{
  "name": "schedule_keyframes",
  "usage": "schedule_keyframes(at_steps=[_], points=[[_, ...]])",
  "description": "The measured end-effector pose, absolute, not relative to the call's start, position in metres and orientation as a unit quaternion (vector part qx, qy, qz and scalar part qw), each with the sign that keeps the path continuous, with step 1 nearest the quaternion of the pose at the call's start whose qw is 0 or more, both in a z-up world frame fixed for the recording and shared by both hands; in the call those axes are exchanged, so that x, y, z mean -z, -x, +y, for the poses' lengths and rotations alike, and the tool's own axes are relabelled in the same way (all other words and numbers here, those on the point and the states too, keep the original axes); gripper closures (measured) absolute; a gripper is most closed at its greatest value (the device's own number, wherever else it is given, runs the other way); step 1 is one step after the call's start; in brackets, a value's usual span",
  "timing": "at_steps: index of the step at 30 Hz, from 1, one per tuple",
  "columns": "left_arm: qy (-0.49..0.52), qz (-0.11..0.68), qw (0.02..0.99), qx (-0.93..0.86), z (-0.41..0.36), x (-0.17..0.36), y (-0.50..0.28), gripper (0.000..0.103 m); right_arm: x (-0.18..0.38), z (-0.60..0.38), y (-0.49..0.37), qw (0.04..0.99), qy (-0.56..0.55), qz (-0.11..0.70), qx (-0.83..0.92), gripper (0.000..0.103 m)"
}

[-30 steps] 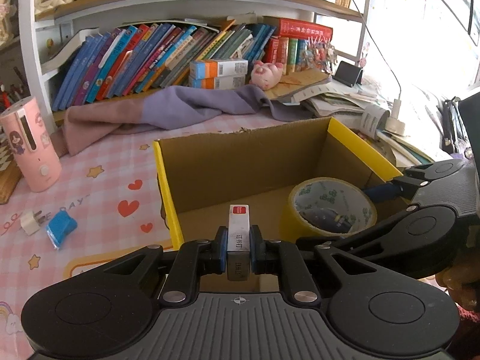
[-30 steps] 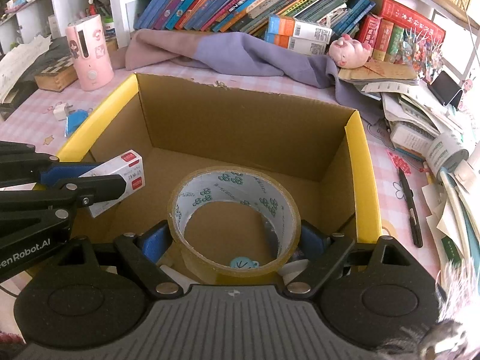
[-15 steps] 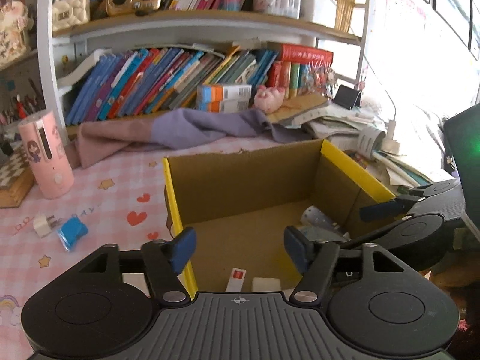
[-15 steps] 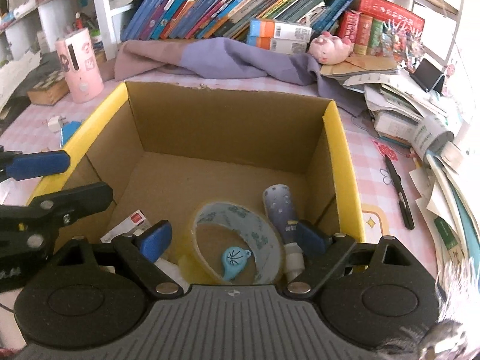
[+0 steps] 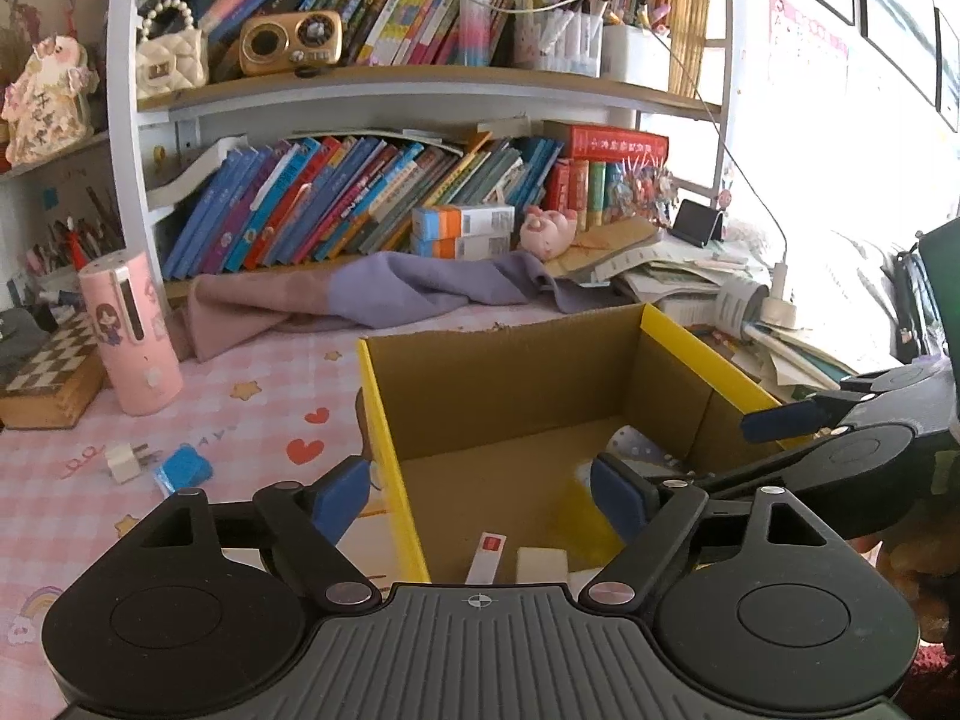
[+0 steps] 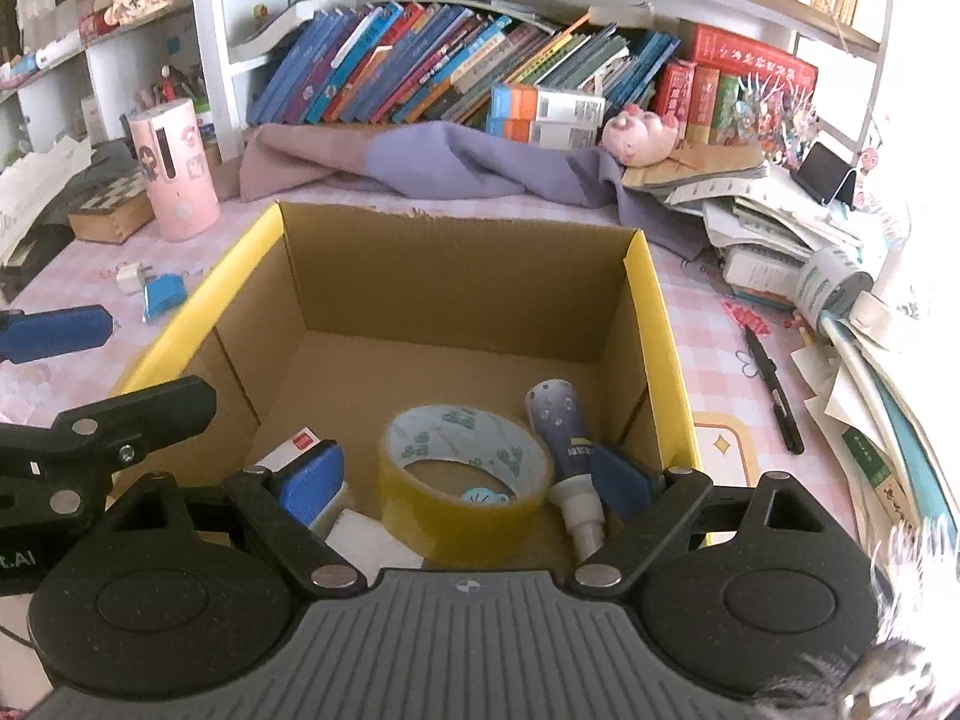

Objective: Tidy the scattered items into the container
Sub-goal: 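Withdraw both open grippers from the yellow box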

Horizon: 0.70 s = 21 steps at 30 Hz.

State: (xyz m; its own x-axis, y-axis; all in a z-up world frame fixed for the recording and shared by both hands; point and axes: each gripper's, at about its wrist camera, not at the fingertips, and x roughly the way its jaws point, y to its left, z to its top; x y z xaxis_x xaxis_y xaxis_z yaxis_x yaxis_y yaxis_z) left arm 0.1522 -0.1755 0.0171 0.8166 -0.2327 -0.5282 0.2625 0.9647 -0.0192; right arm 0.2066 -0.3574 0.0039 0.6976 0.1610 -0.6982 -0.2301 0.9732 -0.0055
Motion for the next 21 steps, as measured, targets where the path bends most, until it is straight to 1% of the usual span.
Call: schedule_keyframes(at_steps=[10,13,15,21], points=[[-0.033,0.257,0.957,0.133,-0.154,-0.022,-0.127,0.019,-0.017,-0.346,-0.177,0.938,0.024,0.336,-0.086,0.014],[-0.03,0.253,0.958,0.131,-0.142,-0.023,-0.118,0.018,-0.02,-0.34,-0.167,0.942,0.018,0.327,-0.077,0.014],[-0.029,0.25,0.959,0.131,-0.134,-0.023,-0.111,0.014,-0.022,-0.335,-0.158,0.944,0.014,0.322,-0.071,0.014],[-0.026,0.248,0.959,0.138,-0.109,-0.026,-0.09,0.014,-0.025,-0.314,-0.129,0.947,0.008,0.316,-0.052,0.014]])
